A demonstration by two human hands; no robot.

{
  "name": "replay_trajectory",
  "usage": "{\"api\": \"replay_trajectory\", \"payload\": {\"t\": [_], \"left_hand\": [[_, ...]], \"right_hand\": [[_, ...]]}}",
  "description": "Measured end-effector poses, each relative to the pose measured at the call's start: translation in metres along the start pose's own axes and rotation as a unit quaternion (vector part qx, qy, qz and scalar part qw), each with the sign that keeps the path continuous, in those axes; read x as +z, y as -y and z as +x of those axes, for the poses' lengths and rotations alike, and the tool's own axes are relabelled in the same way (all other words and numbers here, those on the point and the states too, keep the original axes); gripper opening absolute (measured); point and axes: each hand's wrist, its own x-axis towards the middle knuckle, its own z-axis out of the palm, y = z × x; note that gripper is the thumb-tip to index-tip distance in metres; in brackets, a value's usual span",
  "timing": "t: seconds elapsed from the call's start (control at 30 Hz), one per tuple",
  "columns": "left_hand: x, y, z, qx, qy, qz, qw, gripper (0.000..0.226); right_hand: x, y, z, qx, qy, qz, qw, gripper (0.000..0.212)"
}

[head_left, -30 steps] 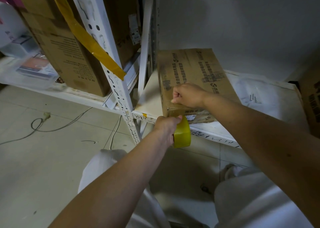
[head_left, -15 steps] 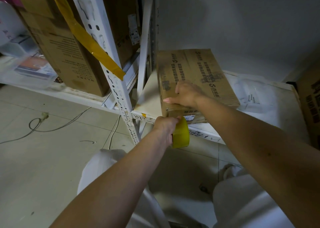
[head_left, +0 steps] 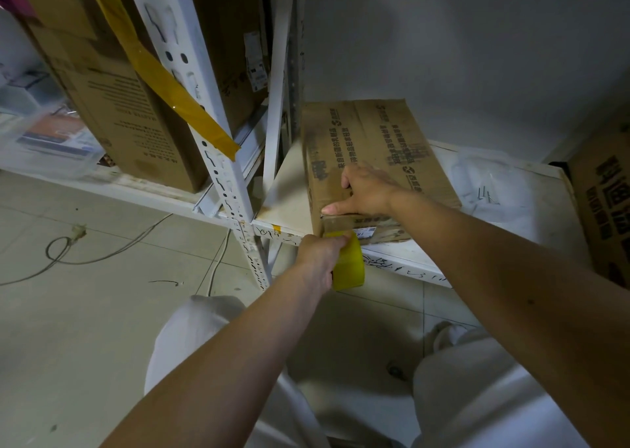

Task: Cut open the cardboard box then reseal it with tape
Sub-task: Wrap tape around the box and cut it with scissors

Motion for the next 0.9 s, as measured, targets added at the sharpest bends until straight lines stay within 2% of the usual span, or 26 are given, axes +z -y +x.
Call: {"api": "replay_trajectory", "payload": {"t": [0.17,0.43,0.53,0.63,0.73,0.77,0.9], "left_hand": [[0.0,0.013,-0.01,0.031,-0.005,0.039,0.999,0.028],[-0.001,-0.002,-0.004,-0.015,-0.003,0.024,1.0,0.052],[-0.003,0.004,0.004,-0.046,0.005,0.011,0.999,0.043],[-0.004,0.018,0.017,-0.035,0.01,0.021,0.999,0.048],[-0.002,0.019,0.016,-0.026,0.015,0.021,0.999,0.017],[-0.002,0.015,0.012,-0.027,0.014,0.012,0.999,0.015],[-0.002,0.016,0.019,-0.033,0.023,0.002,0.999,0.023]], "right_hand": [[-0.003,0.001,-0.001,0.003,0.012,0.004,1.0,0.06],[-0.003,0.004,-0.004,0.006,0.012,-0.001,1.0,0.061],[-0.004,0.006,-0.005,0.006,0.006,-0.002,1.0,0.059],[-0.005,0.005,-0.005,0.003,0.009,-0.006,1.0,0.058],[-0.003,0.004,-0.004,0.005,0.007,0.0,1.0,0.06],[-0.003,0.005,-0.005,0.0,0.002,0.002,1.0,0.059],[-0.001,0.003,-0.015,-0.065,-0.03,-0.042,0.997,0.057]]}}
